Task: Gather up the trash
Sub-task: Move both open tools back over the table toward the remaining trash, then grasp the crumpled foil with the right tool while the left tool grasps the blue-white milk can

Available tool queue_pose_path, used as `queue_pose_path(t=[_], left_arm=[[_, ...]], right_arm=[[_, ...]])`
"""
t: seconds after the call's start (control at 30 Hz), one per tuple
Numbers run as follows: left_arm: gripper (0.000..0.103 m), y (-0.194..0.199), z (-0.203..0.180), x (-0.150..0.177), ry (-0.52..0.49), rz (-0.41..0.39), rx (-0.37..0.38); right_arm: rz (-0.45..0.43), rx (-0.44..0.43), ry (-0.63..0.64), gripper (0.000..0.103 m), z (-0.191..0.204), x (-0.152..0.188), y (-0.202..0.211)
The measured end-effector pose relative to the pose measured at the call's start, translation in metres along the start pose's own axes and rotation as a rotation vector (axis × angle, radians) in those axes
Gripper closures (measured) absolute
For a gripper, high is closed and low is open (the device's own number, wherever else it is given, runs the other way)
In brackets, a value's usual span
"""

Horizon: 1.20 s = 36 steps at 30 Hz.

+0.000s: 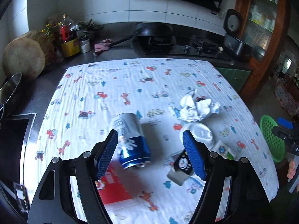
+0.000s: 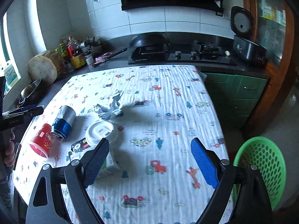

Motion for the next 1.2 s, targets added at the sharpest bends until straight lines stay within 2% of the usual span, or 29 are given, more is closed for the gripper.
queue_pose_path(t=[0.13, 0.23, 0.57, 0.9, 1.03, 1.2], left_arm=[[0.032, -0.003, 0.040, 0.006, 0.063, 0.025, -0.024], [0.032, -0.012, 0.055, 0.009, 0.092, 0.051, -0.016], [0.032, -0.048, 0.065, 0.008, 0.107, 0.133, 0.011], [0.032, -0.077, 0.053, 0.003, 0.078, 0.191, 0.019], [0.032, -0.086, 0.048, 0.003, 0.066, 0.216, 0.015], [0.032, -0.096, 0.046, 0.006, 0.080, 0.252, 0.018]], right_arm=[[0.025, -0.040, 0.030, 0.017, 0.030, -0.013, -0.023], [0.058, -0.079, 0.036, 0.017, 0.048, -0.022, -0.044], [0.154, -0.108, 0.077, 0.016, 0.101, -0.051, -0.120], [0.260, -0.117, -0.062, 0.016, 0.103, -0.066, -0.186], [0.304, -0.141, -0.115, 0.018, 0.105, -0.064, -0.204], [0.368, -0.213, -0.188, 0.025, 0.108, -0.057, -0.218]])
Point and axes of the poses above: each gripper's, at about its wrist camera, not at the fingertips, and y roughly against the way its jaws point, z to its left, x to its underside, the point moved 4 cm from there along -y, roughly the way its jaws point, and after that the axes turned 7 degrees about x, right-handed, at the moved point
